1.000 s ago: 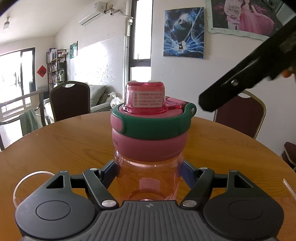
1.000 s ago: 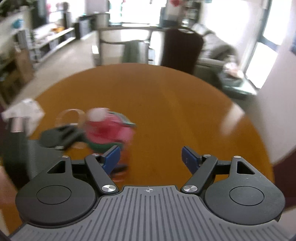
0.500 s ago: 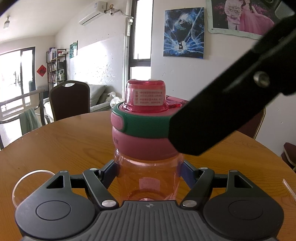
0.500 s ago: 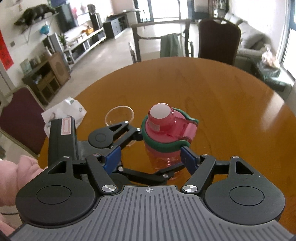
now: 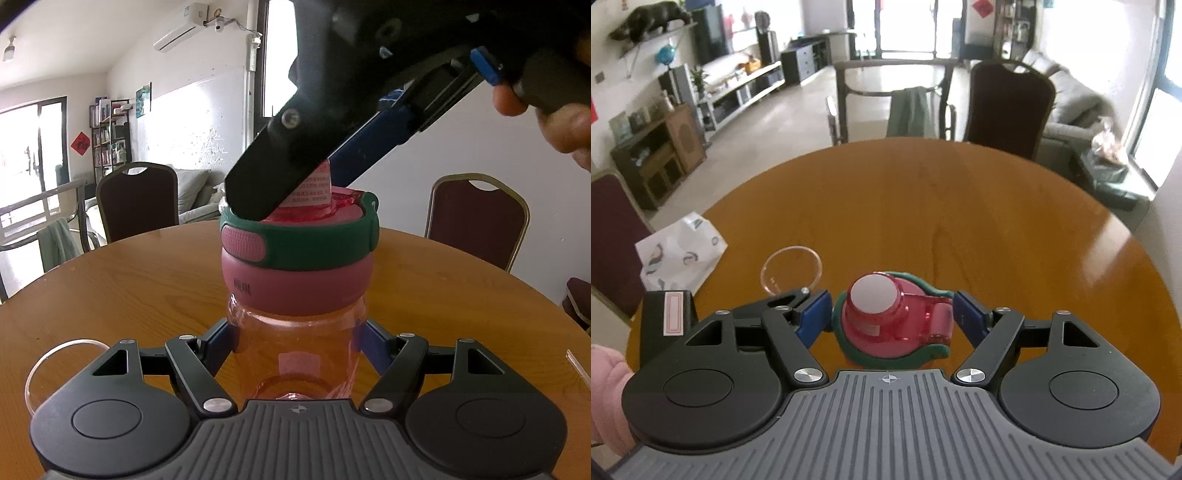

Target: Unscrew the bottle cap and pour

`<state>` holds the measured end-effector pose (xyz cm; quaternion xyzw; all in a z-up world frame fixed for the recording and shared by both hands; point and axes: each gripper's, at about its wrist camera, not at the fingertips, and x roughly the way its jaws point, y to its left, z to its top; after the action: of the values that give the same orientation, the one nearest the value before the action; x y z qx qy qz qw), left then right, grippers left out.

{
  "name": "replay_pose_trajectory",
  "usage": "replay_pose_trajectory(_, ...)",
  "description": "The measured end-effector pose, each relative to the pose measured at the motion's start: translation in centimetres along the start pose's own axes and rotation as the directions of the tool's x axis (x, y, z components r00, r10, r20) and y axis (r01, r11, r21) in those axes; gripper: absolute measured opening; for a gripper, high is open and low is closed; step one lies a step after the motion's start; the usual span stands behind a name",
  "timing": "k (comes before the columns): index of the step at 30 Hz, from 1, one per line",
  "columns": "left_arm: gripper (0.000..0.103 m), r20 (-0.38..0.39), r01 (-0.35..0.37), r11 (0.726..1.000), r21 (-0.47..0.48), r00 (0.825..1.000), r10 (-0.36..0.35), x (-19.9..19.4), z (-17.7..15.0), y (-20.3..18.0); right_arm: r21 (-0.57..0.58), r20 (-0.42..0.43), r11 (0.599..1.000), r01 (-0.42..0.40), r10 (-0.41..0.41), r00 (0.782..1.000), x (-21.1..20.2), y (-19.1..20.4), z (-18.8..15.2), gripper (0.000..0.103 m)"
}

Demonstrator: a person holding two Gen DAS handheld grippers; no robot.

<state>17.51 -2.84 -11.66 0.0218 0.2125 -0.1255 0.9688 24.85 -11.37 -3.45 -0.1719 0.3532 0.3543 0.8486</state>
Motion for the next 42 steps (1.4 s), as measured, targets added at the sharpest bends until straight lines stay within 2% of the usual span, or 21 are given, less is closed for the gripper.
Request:
replay_pose_trajectory(9, 0.072, -0.006, -0.005, 1.0, -0.004, 1.0, 0.005, 0.3, -0.2, -0.2, 0.04, 0.007, 0.998, 0.044, -0.044, 0.999, 0.2, 1.1, -0.9, 0.079)
replay_pose_trajectory(14, 0.072, -0.01, -0.007, 1.0, -0.003, 1.0, 0.007, 0.5, -0.1, -0.1, -0.005, -0.011, 0.996, 0.094, -0.094, 0.996, 0.9, 1.7, -0.6, 0.078)
replay_pose_trajectory(23, 0.072, -0.016, 0.006, 1.0, -0.016, 1.0, -0.006, 0.8, -0.4, 0.3, -0.094, 0.046, 0.996, 0.002, 0.003, 0.999, 0.6, 0.0, -1.6, 0.076)
replay_pose_trajectory(30, 0.072, -0.026, 0.027, 1.0, -0.007, 0.999, -0.028, 0.9, -0.4, 0.7, -0.191, 0.082, 0.978, -0.088, 0.105, 0.991, 0.5, -1.1, -2.4, 0.077)
replay_pose_trajectory(34, 0.072, -0.028, 0.029, 1.0, -0.005, 0.999, -0.029, 1.0, -0.4, 0.6, -0.18, 0.081, 0.983, -0.046, 0.061, 0.995, 0.0, -0.8, -2.5, 0.082)
replay_pose_trajectory(37, 0.072, -0.029, 0.03, 0.999, -0.019, 0.999, -0.031, 0.9, -0.5, 0.8, -0.126, 0.078, 0.992, -0.028, 0.038, 0.996, -0.5, -1.0, -3.0, 0.085)
replay_pose_trajectory(42, 0.072, -0.032, 0.032, 0.999, -0.02, 0.999, -0.032, 0.7, -0.5, 0.6, -0.037, 0.068, 0.999, 0.004, -0.001, 0.998, -1.4, -1.5, -3.8, 0.084)
